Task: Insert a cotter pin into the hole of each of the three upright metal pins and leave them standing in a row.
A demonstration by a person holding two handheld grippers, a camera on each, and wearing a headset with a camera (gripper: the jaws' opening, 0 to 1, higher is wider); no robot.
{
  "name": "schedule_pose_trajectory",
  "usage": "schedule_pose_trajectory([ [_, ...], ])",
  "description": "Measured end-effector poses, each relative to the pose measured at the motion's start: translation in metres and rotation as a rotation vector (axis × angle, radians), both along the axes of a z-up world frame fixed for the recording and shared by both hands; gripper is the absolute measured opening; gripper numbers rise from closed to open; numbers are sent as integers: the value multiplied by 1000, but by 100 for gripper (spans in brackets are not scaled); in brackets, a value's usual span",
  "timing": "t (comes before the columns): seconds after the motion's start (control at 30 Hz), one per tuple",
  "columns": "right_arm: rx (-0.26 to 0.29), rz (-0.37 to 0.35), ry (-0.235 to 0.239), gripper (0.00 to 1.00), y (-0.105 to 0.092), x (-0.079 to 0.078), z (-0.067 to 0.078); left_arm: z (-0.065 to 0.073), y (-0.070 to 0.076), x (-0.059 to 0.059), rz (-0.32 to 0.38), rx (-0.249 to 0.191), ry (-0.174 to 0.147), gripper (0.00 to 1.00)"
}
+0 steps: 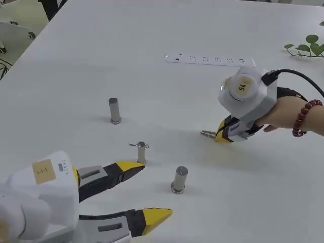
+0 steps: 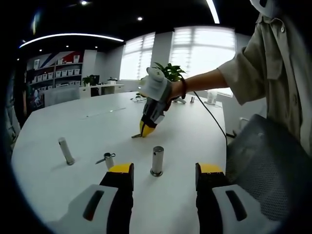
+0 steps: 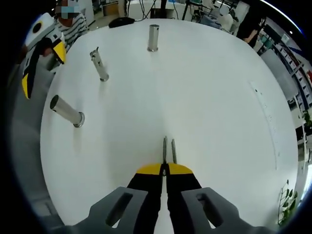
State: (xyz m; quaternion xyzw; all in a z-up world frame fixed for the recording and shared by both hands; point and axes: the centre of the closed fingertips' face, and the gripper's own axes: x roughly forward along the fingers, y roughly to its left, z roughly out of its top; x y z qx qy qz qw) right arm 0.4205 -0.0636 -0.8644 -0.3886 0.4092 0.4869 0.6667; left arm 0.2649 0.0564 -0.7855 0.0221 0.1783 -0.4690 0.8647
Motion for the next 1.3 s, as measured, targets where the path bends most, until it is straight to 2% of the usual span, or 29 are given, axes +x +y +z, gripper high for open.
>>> schedule_pose_trajectory([
  [0.3,36,16,-32,3,6,-7,15,8,5,4,21,-12,4,48],
  [0.4,56,30,-59,3,9,-13,28,16,6,6,43,-59,20,48],
  [0.57,94,45,-100,3,14,-26,50,25,6,10,63,-93,30,47],
  [0.7,136,82,-140,3,21,-36,67,31,5,11,81,-134,54,42],
  [0.83,154,99,-152,3,25,-47,77,34,2,11,88,-183,103,37],
  [0.93,187,146,-157,3,33,-62,86,35,1,11,91,-193,115,35],
  [1.03,207,173,-156,3,39,-74,90,37,-2,10,92,-216,136,32],
  [1.07,209,187,-162,3,41,-79,91,38,-4,9,93,-234,157,31],
  [1.13,222,204,-162,3,46,-86,93,40,-6,8,94,-252,178,28],
  [1.3,240,235,-157,3,55,-101,95,42,-10,7,95,-266,200,24],
])
